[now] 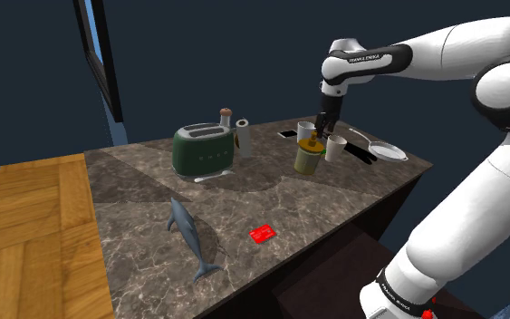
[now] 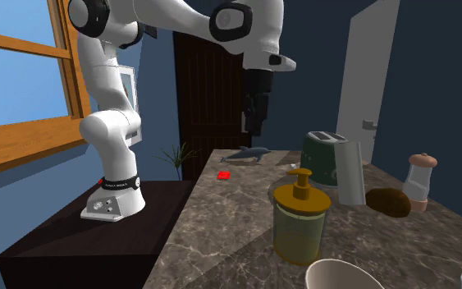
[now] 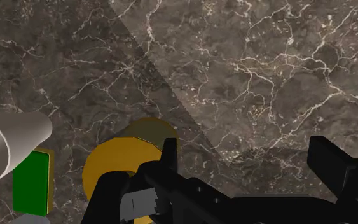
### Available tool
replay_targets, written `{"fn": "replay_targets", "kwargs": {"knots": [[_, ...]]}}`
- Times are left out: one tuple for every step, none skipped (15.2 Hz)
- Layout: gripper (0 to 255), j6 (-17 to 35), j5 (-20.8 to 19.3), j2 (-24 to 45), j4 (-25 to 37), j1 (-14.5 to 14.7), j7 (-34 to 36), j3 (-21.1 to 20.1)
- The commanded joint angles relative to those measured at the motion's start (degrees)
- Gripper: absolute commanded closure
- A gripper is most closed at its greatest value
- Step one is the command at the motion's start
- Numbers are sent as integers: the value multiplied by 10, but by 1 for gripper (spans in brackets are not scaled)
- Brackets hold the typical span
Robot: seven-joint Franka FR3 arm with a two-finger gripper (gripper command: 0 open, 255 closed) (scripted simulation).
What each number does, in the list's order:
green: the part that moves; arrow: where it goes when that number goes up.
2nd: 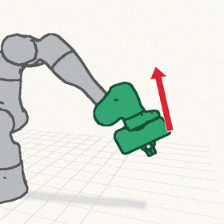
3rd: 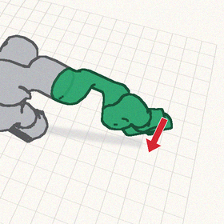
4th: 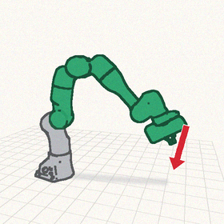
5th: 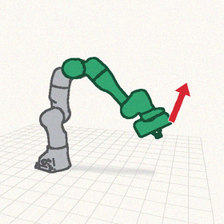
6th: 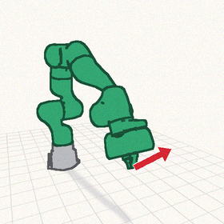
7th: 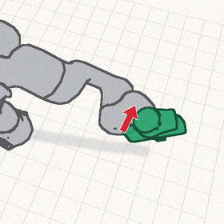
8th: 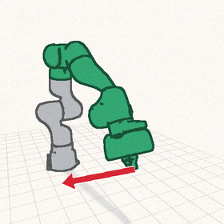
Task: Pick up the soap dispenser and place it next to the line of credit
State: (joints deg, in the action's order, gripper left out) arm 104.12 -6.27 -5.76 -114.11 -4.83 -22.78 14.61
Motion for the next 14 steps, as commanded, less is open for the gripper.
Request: {"fn": "replay_targets", "kwargs": {"knots": [[0,7,12,43,36,-6,-23,10],[0,8,19,66,56,-10,-35,15],[0,9,26,88,78,-14,-47,19],[0,8,34,111,100,-19,-58,22],[0,7,42,135,123,-24,-70,25],[0,5,51,159,148,-30,-81,27],[0,2,59,183,174,-37,-92,29],[0,-2,68,207,201,-44,-102,30],[0,-7,76,232,229,-51,-112,31],[0,-13,84,258,259,-59,-122,31],[0,-20,93,284,291,-68,-131,31],[0,-27,100,307,320,-76,-138,30],[0,-20,99,307,312,-76,-138,30],[0,-12,100,307,305,-76,-138,29]]}}
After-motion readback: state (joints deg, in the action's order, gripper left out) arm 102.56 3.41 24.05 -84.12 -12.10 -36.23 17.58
